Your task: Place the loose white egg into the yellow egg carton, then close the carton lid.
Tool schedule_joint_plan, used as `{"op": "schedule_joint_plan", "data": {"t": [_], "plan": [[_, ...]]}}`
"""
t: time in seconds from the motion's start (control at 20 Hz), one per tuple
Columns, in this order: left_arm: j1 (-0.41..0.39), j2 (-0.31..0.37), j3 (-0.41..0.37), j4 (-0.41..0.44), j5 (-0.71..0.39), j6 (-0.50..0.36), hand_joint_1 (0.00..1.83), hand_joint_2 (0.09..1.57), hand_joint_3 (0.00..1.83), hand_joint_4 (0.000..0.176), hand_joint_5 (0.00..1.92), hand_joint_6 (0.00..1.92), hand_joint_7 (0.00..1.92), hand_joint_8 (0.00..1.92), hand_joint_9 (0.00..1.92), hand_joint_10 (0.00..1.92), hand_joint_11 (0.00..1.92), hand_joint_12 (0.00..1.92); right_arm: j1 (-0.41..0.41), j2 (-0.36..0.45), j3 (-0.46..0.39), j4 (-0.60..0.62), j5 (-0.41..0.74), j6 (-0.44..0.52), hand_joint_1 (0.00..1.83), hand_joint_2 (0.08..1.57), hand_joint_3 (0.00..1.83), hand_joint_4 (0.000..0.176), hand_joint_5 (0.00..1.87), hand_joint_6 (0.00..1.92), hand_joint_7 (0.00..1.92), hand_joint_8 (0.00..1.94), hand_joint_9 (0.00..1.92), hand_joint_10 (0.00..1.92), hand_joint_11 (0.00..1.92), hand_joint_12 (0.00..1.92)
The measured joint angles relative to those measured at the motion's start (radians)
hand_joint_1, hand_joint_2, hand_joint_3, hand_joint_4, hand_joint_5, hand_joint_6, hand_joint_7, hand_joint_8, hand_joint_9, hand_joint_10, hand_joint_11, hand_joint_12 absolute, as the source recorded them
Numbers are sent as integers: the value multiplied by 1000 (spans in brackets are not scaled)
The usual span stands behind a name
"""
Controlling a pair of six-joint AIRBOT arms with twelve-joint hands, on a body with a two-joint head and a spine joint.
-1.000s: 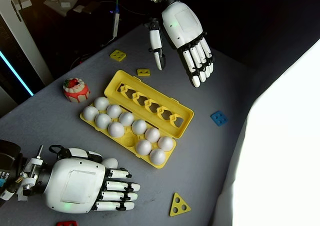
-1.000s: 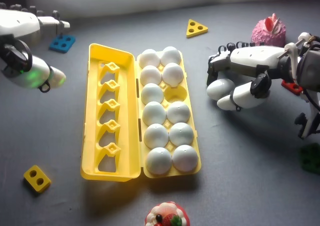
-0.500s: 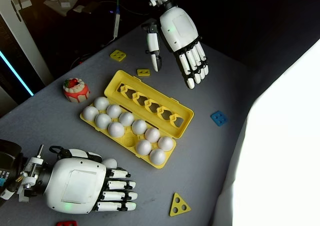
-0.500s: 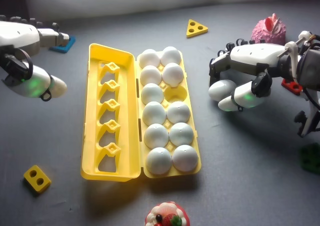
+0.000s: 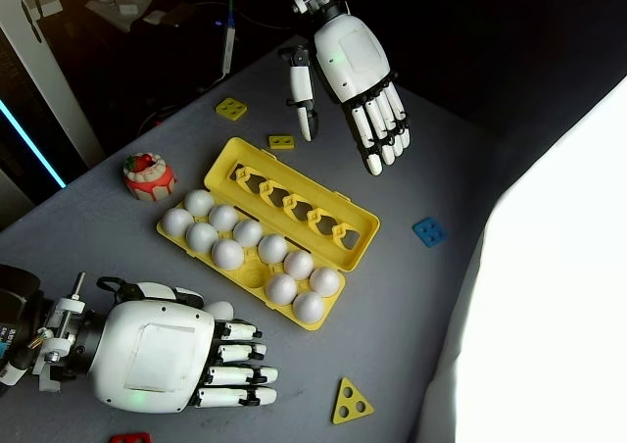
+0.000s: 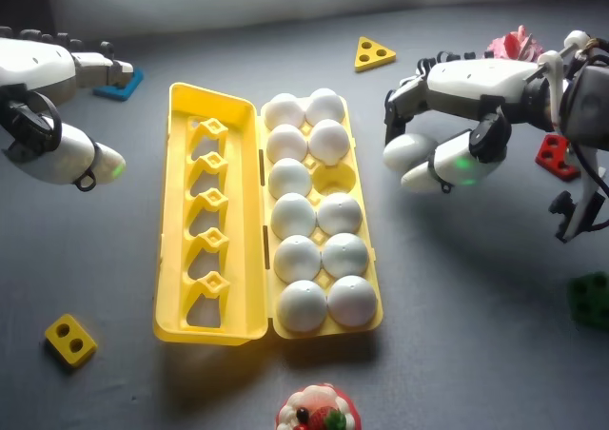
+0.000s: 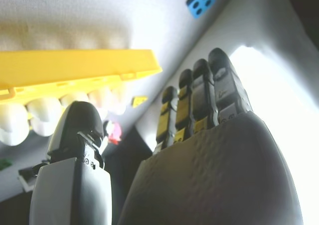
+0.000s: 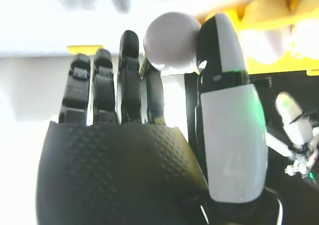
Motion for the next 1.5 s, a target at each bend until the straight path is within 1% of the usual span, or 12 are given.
{"op": "schedule_joint_plan", "data": {"t": [0.2, 0.4, 0.55, 0.65, 0.75, 0.8, 1.0, 1.15, 1.2, 1.3, 1.45, 1.5], "plan": [[0, 0, 0, 0, 5, 0, 604, 1241, 0, 79, 45, 2, 80, 3, 51, 2, 0, 185, 51, -15, -16, 0, 27, -1, 1124, 1160, 2, 0, 890, 1144, 461, 15, 100, 94, 0, 0], [0, 0, 4, 0, 6, -6, 550, 1258, 5, 75, 35, 1, 53, 1, 37, 0, 0, 209, 73, -43, -39, -4, 55, -1, 1129, 1155, 0, 0, 902, 1121, 463, 10, 82, 98, 0, 0], [21, 0, 7, 26, 12, -93, 551, 1266, 5, 76, 40, 2, 90, 5, 78, 11, 0, 299, 73, -52, -68, -41, 66, -1, 1133, 1145, 0, 0, 925, 1090, 496, 18, 109, 119, 0, 0], [35, 0, 7, 32, 19, -114, 562, 1268, 5, 74, 32, 1, 85, 1, 71, 6, 0, 332, 73, -61, -75, -57, 90, -1, 1128, 1152, 0, 0, 907, 1118, 486, 12, 95, 117, 0, 0], [37, 0, 7, 39, 21, -114, 561, 1266, 3, 74, 31, 0, 69, 2, 54, 5, 0, 289, 69, -69, -75, -57, 113, 2, 1121, 1153, 1, 0, 905, 1121, 487, 11, 104, 125, 0, 0], [37, 0, 7, 39, 21, -114, 516, 1279, 8, 74, 17, 2, 69, 1, 59, 6, 0, 202, 64, -71, -75, -58, 124, 9, 1129, 1153, 0, 0, 906, 1119, 480, 7, 101, 126, 0, 0], [37, 0, 7, 39, 24, -115, 539, 1270, 2, 69, 51, 5, 94, 1, 82, 6, 0, 313, 29, -71, -75, -56, 171, 41, 1130, 1148, 0, 0, 915, 1103, 469, 7, 84, 135, 0, 0], [37, 0, 9, 39, 23, -117, 611, 1250, 0, 71, 59, 5, 86, 1, 84, 4, 0, 339, 7, -76, -75, -121, 235, 108, 1123, 1151, 1, 0, 910, 1114, 475, 7, 77, 142, 0, 0], [37, 0, 9, 40, 23, -118, 600, 1255, 0, 70, 42, 4, 66, 2, 52, 5, 0, 245, 0, -86, -75, -132, 250, 111, 1124, 1146, 0, 0, 921, 1098, 487, 10, 84, 147, 0, 0], [38, 0, 9, 37, 23, -118, 544, 1272, 4, 71, 26, 1, 27, 0, 15, 0, 0, 244, -11, -99, -75, -134, 256, 113, 1134, 1146, 0, 0, 919, 1099, 483, 7, 84, 150, 0, 0], [43, 0, 9, 33, 23, -121, 589, 1256, 0, 69, 57, 11, 33, 4, 4, 1, 0, 208, -22, -111, -75, -135, 290, 130, 1129, 1156, 1, 0, 898, 1129, 463, 6, 62, 155, 0, 0], [43, 0, 9, 33, 23, -121, 603, 1255, 0, 73, 63, 12, 38, 5, 7, 2, 0, 198, -23, -112, -75, -136, 296, 133, 1130, 1156, 0, 0, 900, 1127, 462, 5, 60, 156, 0, 0]]}}
